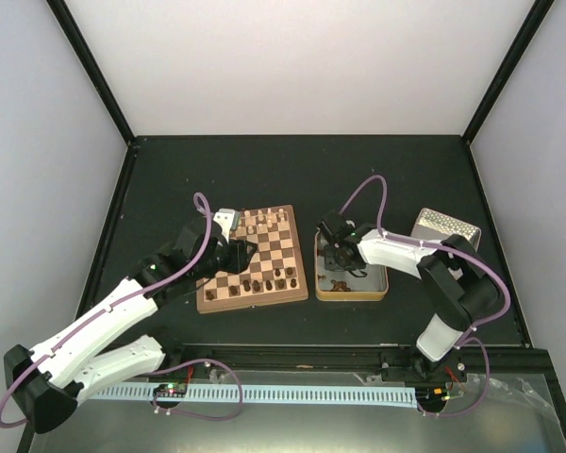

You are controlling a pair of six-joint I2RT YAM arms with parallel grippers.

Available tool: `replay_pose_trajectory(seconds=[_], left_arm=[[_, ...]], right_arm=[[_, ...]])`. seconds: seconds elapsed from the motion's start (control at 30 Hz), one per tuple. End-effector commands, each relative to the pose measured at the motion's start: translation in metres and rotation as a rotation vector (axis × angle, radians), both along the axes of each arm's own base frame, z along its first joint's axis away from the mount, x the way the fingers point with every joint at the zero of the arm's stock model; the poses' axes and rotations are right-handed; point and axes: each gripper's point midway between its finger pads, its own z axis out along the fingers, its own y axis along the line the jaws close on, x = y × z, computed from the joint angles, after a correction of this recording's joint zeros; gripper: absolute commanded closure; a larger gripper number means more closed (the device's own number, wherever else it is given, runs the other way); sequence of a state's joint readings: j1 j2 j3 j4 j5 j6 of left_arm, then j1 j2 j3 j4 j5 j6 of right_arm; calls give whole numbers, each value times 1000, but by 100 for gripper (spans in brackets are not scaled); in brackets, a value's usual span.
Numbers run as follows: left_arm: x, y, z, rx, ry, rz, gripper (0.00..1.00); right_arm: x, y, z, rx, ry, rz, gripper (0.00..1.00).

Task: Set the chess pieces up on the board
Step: Pick up the chess piece from the storage box.

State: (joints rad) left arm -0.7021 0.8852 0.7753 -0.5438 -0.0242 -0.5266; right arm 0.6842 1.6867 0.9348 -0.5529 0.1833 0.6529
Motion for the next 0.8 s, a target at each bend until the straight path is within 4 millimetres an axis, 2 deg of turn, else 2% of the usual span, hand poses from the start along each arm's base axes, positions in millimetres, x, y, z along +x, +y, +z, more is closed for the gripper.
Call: replay_pose_trajectory(seconds=[0.0, 0.1, 0.27, 0.47, 0.6, 0.77], left_arm=[[3, -8, 17, -51, -37, -18, 51], [3, -13, 25, -88, -50, -28, 47], [2, -24, 54, -176, -87, -74, 39], [-10, -46, 102, -340, -152, -218, 30], [-22, -62, 127, -424, -161, -337, 26], [-35, -80, 137, -470, -103, -470, 25]], right_arm=[[3, -5, 14, 8, -82, 42, 95], [9, 5, 47, 93, -203, 108, 96], [4, 37, 120, 319, -441, 307, 96], [-37, 73, 204, 642, -649, 599, 97], [-75, 88, 246, 807, -747, 827, 97], [-105, 95, 269, 882, -771, 1012, 97]])
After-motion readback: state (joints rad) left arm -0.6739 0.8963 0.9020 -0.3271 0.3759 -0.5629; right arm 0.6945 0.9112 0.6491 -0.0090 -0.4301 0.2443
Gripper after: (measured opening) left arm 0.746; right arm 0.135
